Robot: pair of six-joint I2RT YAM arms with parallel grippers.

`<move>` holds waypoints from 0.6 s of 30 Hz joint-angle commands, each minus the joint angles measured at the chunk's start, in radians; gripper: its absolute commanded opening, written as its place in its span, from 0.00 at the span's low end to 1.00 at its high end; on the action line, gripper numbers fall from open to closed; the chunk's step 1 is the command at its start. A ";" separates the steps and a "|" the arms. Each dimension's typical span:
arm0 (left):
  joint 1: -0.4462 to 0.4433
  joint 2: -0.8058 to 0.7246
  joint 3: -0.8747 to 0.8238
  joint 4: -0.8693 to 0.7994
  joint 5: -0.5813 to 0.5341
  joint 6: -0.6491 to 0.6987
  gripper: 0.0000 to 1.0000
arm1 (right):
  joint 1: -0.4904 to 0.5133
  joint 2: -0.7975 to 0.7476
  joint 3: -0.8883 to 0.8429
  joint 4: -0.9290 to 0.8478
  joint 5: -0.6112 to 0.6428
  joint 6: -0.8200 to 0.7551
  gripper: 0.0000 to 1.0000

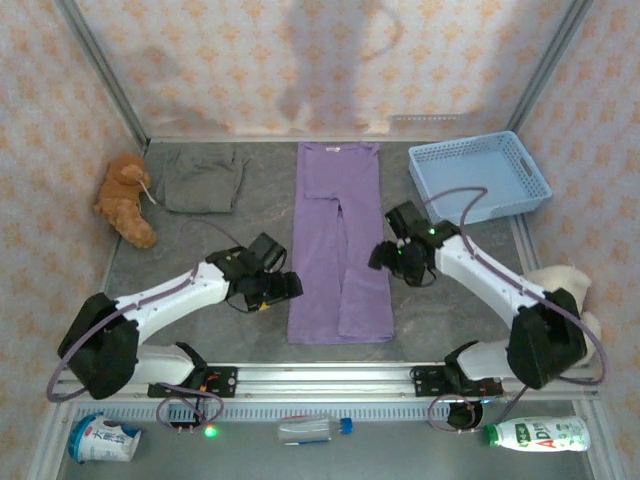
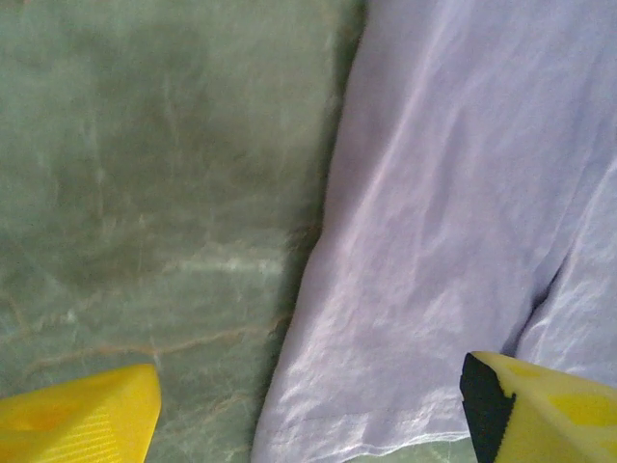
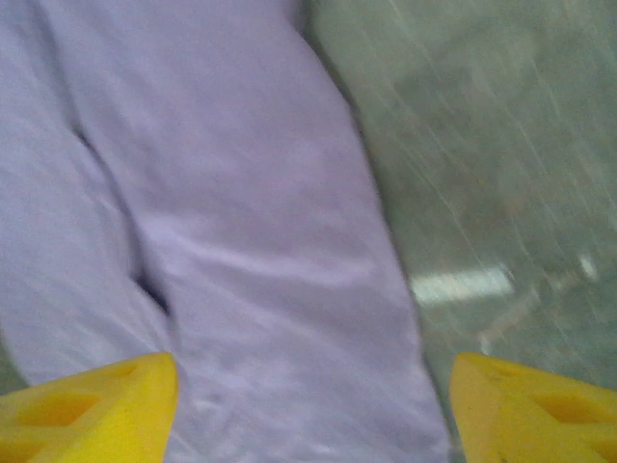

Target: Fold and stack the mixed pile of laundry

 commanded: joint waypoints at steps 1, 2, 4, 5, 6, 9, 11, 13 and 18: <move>-0.041 -0.050 -0.080 0.121 -0.037 -0.127 0.80 | 0.030 -0.100 -0.114 -0.005 -0.034 0.048 0.73; -0.058 -0.056 -0.092 0.120 -0.045 -0.132 0.79 | 0.037 -0.137 -0.150 -0.002 -0.041 0.062 0.72; -0.089 -0.059 -0.107 0.103 -0.059 -0.141 0.75 | 0.044 -0.196 -0.213 0.019 -0.071 0.082 0.72; -0.104 -0.060 -0.119 0.104 -0.065 -0.151 0.73 | 0.046 -0.219 -0.244 0.030 -0.089 0.097 0.71; -0.119 -0.064 -0.136 0.121 -0.064 -0.167 0.70 | 0.050 -0.236 -0.270 0.044 -0.106 0.109 0.69; -0.177 -0.063 -0.188 0.200 -0.075 -0.224 0.60 | 0.077 -0.263 -0.323 0.085 -0.117 0.146 0.65; -0.219 -0.051 -0.204 0.233 -0.097 -0.258 0.58 | 0.100 -0.263 -0.343 0.118 -0.117 0.165 0.64; -0.258 -0.036 -0.202 0.242 -0.126 -0.282 0.58 | 0.124 -0.248 -0.362 0.160 -0.115 0.183 0.63; -0.321 -0.006 -0.213 0.290 -0.172 -0.333 0.55 | 0.171 -0.174 -0.381 0.229 -0.104 0.213 0.58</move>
